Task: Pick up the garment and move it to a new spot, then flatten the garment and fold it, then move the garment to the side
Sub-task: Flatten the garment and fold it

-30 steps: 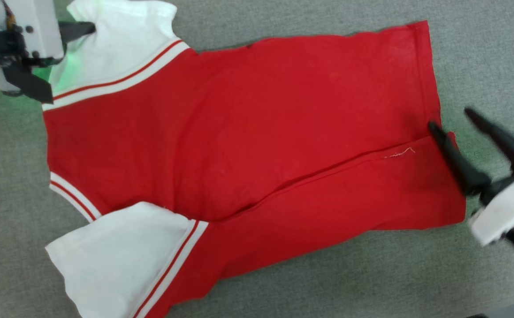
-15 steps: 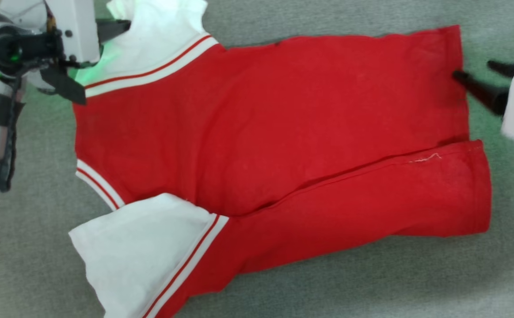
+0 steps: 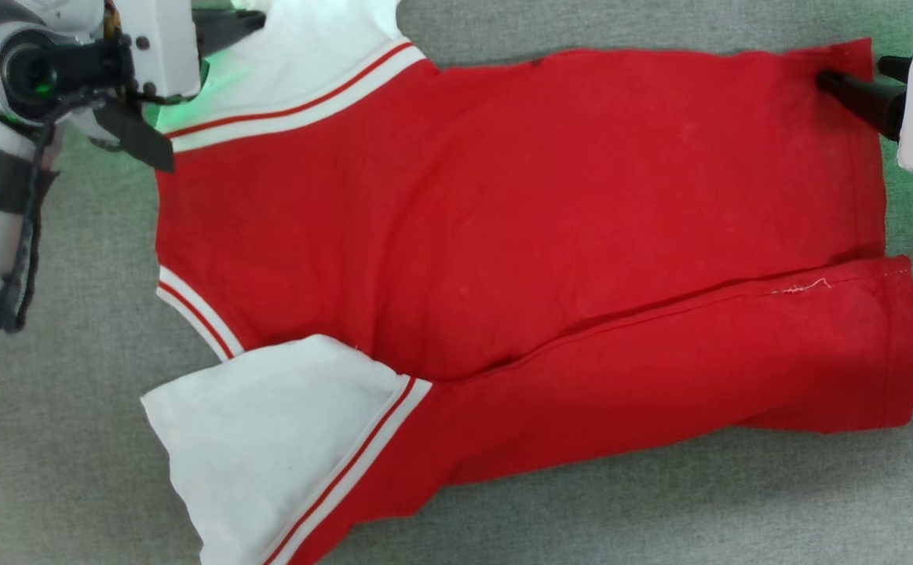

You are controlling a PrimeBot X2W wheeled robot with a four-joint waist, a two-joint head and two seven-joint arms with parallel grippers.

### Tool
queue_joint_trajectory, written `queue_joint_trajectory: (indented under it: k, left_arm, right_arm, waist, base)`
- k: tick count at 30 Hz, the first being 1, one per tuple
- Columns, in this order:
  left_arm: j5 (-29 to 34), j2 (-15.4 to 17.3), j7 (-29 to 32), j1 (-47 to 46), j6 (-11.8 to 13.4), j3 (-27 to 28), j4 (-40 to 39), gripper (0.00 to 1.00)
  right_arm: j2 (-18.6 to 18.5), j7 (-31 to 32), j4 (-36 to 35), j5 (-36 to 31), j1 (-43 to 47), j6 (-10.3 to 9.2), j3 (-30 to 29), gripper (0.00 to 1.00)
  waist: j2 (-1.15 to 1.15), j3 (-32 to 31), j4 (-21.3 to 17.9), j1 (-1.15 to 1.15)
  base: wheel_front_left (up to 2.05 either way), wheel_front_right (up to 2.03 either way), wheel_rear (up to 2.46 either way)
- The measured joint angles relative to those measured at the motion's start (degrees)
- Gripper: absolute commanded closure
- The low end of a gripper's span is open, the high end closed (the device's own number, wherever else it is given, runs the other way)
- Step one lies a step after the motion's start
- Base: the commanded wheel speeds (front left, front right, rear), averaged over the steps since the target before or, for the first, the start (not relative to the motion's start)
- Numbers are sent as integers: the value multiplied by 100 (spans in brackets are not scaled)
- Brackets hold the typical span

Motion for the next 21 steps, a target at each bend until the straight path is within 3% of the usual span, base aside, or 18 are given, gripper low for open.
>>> queue_joint_trajectory:
  k: [1,11,21]
  left_arm:
    - [-35,4,-22,-2,0,-14,-13,100]
    - [-623,167,-557,220,0,-101,-747,100]
    - [-1222,816,-1310,1221,0,-158,-2584,100]
  right_arm:
    - [-21,-35,33,42,-20,0,40,100]
    - [-304,-891,2,366,132,0,483,100]
    - [-1057,-1380,-831,791,985,0,601,100]
  waist:
    - [0,5,11,0]
    - [0,-208,138,0]
    - [0,-751,344,0]
  base:
    - [0,0,0]
    - [0,0,0]
    - [0,0,0]
